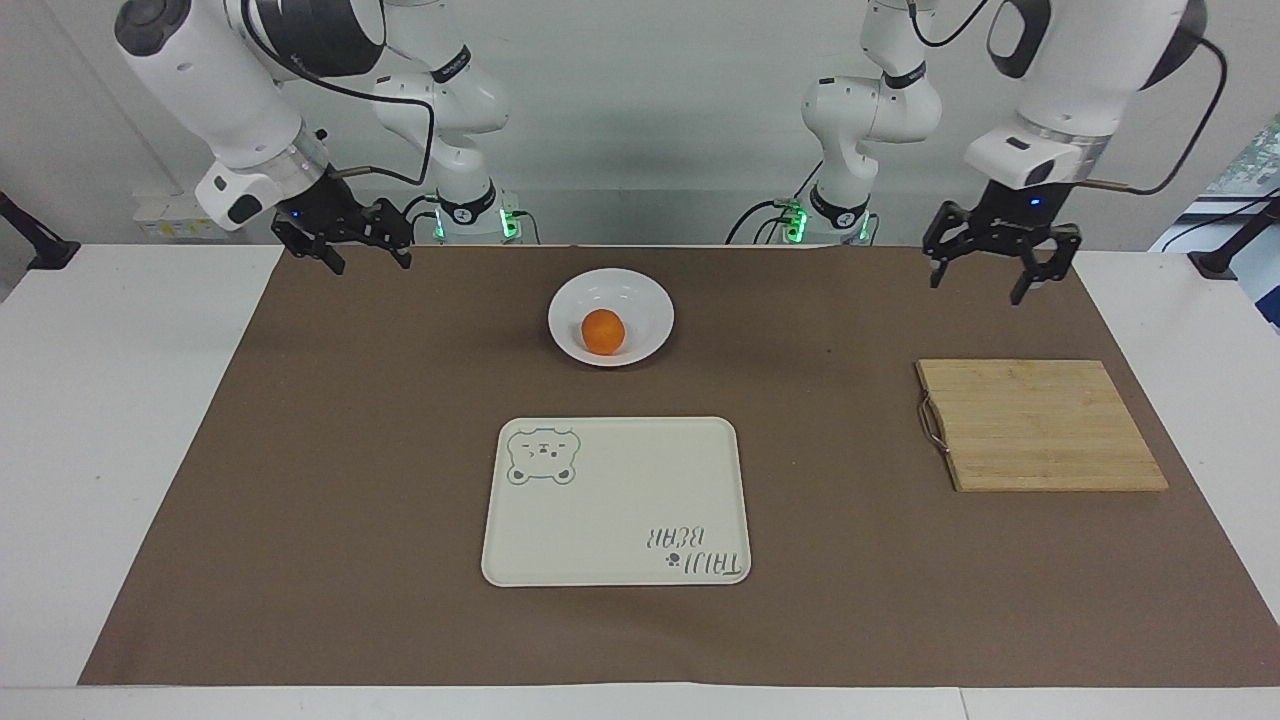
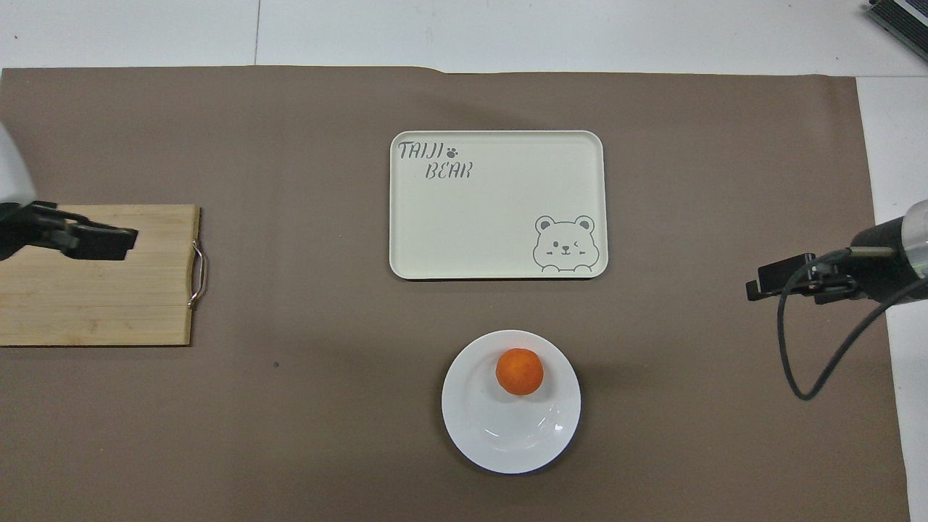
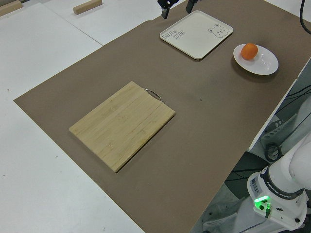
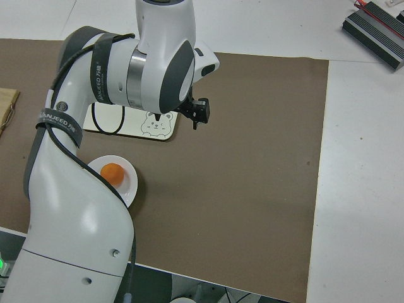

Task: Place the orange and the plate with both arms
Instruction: 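Reach the right gripper to the plate rim and grip it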

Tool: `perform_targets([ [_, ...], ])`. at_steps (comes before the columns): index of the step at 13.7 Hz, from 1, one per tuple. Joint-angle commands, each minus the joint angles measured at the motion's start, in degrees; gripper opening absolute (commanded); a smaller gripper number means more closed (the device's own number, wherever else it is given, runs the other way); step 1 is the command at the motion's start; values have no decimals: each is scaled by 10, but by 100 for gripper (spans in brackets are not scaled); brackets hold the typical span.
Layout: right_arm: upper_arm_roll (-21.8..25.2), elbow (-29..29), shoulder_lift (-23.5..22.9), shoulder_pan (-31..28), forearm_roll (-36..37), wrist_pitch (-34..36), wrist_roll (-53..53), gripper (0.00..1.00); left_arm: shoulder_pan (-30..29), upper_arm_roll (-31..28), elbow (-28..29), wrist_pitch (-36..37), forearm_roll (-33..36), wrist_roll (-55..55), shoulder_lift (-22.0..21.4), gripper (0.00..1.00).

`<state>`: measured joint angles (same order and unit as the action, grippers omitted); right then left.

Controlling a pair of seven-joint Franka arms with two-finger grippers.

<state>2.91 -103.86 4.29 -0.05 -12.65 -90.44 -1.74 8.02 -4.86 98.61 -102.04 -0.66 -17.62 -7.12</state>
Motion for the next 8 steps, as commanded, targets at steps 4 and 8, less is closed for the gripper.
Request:
perform_targets([
  [4,-4,-146,17,-15,-136,-84,-107,100,-92,9,-218,183,-25,-19,94,100],
  [8,-4,-244,21,-21,-221,-120,-223,100,-82,23,-229,202,-19,-14,84,100],
])
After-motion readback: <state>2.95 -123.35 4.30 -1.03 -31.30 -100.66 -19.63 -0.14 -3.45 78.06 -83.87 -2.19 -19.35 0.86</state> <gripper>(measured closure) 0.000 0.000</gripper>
